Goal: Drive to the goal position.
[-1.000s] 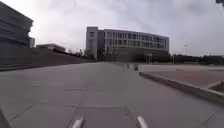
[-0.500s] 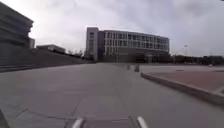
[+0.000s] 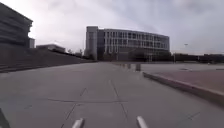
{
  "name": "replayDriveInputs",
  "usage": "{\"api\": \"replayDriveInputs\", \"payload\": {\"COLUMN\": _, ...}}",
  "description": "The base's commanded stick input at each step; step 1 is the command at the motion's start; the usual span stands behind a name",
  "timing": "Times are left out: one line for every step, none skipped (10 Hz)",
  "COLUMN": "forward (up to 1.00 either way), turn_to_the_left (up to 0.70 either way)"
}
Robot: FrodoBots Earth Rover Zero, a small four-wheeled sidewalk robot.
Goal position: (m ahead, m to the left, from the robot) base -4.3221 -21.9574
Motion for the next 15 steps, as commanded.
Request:
{"api": "replayDriveInputs", "payload": {"forward": 0.70, "turn_to_the_left": 0.00}}
{"api": "replayDriveInputs", "payload": {"forward": 0.70, "turn_to_the_left": 0.00}}
{"api": "replayDriveInputs", "payload": {"forward": 0.70, "turn_to_the_left": 0.00}}
{"api": "replayDriveInputs", "payload": {"forward": 0.70, "turn_to_the_left": 0.00}}
{"api": "replayDriveInputs", "payload": {"forward": 0.70, "turn_to_the_left": 0.00}}
{"api": "replayDriveInputs", "payload": {"forward": 0.70, "turn_to_the_left": 0.00}}
{"api": "replayDriveInputs", "payload": {"forward": 0.70, "turn_to_the_left": 0.00}}
{"api": "replayDriveInputs", "payload": {"forward": 0.70, "turn_to_the_left": 0.00}}
{"api": "replayDriveInputs", "payload": {"forward": 0.70, "turn_to_the_left": 0.00}}
{"api": "replayDriveInputs", "payload": {"forward": 0.70, "turn_to_the_left": 0.00}}
{"api": "replayDriveInputs", "payload": {"forward": 0.70, "turn_to_the_left": 0.00}}
{"api": "replayDriveInputs", "payload": {"forward": 0.70, "turn_to_the_left": 0.00}}
{"api": "replayDriveInputs", "payload": {"forward": 0.70, "turn_to_the_left": 0.00}}
{"api": "replayDriveInputs", "payload": {"forward": 0.70, "turn_to_the_left": 0.00}}
{"api": "replayDriveInputs", "payload": {"forward": 0.70, "turn_to_the_left": 0.00}}
